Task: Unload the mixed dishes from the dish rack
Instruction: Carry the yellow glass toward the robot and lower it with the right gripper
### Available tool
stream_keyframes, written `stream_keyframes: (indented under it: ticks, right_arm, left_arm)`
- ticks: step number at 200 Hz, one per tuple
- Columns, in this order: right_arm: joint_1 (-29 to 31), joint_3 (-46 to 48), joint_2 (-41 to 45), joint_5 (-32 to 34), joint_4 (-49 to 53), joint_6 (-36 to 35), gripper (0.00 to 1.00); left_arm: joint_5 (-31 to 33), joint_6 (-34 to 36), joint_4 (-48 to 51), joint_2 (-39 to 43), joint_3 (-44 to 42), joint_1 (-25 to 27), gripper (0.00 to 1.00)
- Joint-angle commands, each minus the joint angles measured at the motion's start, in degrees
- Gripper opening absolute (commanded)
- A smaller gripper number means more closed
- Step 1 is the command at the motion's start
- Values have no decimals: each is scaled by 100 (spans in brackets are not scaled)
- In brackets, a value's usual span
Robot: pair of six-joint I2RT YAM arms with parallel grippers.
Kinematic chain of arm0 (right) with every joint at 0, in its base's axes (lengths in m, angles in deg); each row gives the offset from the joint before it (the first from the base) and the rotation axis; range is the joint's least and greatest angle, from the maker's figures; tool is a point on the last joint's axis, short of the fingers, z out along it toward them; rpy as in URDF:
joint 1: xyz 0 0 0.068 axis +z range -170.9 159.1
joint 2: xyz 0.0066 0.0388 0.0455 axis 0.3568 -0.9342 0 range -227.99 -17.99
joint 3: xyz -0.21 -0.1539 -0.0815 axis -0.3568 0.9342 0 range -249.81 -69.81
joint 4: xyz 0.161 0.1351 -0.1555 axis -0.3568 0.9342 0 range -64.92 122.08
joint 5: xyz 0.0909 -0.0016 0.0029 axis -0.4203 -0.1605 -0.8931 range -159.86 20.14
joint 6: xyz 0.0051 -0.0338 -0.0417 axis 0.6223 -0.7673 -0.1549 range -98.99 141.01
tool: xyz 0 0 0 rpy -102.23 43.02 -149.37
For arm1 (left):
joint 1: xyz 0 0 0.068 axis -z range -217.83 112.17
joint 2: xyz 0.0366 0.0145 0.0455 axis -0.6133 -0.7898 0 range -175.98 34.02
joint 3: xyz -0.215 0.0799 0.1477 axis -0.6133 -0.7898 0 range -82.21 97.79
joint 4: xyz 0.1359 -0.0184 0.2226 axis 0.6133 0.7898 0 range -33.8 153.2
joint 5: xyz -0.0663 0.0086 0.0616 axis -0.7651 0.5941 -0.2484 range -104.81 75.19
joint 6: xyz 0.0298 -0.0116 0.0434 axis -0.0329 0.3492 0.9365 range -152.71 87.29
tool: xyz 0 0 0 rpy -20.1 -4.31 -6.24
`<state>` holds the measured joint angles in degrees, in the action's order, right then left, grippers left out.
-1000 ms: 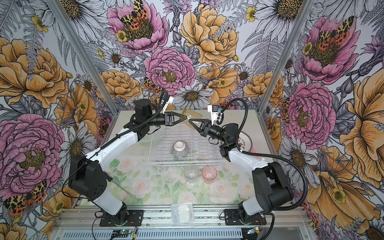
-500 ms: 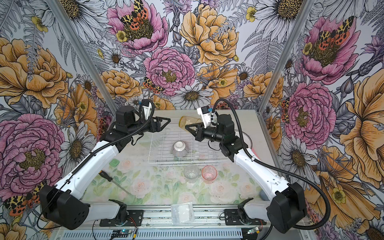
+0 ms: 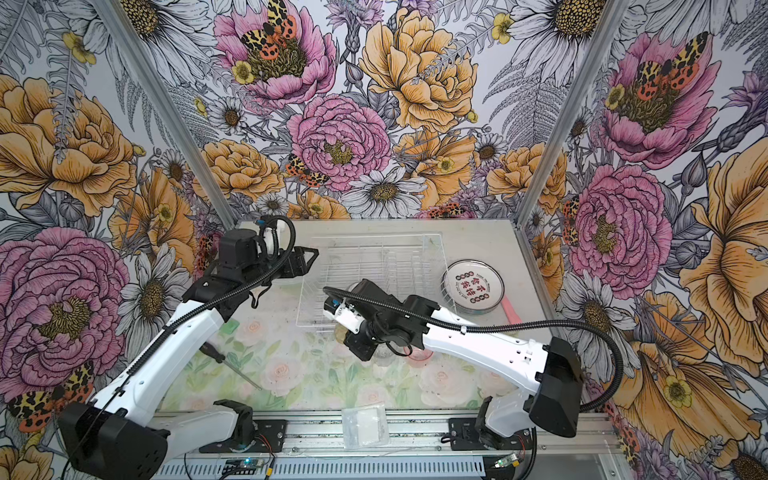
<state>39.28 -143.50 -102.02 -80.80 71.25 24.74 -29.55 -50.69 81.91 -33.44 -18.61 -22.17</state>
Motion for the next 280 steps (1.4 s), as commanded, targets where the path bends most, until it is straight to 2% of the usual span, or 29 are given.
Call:
stream_keyframes:
  ticks: [1, 58, 107, 280]
  right_arm:
    - [309, -535, -441, 533, 633, -444, 0]
    - [729, -1459, -1790, 1109, 1639, -887, 0]
    - [740, -1819, -2413, 1366, 1969, -1042, 0]
    - [559, -2246, -3244, 1313, 2089, -1427, 0]
  left_arm:
    - [158, 51, 38, 116, -112, -83, 83]
    - [51, 84, 24, 146, -168, -208, 83]
    - [-119, 103, -71, 150, -299, -358, 83]
    - [-421, 86, -252, 19, -497, -576, 84]
